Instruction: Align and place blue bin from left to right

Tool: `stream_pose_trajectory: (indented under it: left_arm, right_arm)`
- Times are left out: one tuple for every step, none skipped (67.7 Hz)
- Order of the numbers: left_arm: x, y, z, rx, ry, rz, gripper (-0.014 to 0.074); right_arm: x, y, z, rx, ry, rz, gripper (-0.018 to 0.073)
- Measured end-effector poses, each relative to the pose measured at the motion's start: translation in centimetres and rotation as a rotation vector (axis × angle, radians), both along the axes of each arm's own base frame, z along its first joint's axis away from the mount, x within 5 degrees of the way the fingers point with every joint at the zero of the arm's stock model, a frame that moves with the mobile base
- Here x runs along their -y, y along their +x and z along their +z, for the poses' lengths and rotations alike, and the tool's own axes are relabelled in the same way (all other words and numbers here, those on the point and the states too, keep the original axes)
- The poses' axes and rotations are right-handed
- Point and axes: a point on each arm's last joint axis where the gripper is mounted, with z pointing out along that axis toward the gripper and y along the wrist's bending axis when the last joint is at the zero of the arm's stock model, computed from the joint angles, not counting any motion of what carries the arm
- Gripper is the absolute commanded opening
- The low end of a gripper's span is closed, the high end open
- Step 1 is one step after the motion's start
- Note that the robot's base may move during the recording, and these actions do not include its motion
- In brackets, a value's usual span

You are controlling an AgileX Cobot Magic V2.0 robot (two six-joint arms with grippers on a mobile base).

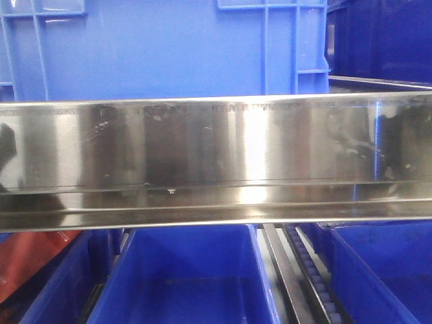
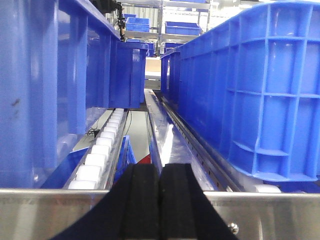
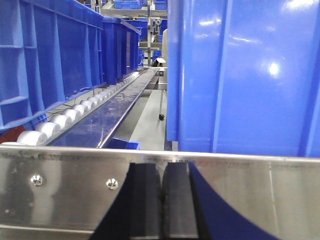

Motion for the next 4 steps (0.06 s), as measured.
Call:
stream_pose_trajectory:
  left_arm:
    - [0.0, 0.0, 0.0, 0.0, 0.0, 0.0, -0.0111]
    - [0.0, 0.0, 0.0, 0.0, 0.0, 0.0, -0.0111]
    - [0.0, 0.0, 0.0, 0.0, 0.0, 0.0, -0.0111]
    - [0.0, 0.0, 0.0, 0.0, 0.0, 0.0, -0.0111]
  right_arm:
    - [0.0, 0.0, 0.0, 0.0, 0.0, 0.0, -0.0085]
    - [0.0, 0.0, 0.0, 0.0, 0.0, 0.0, -0.0085]
    - [0.0, 0.0, 0.0, 0.0, 0.0, 0.0, -0.0085]
    - [0.0, 0.0, 0.0, 0.0, 0.0, 0.0, -0.0085]
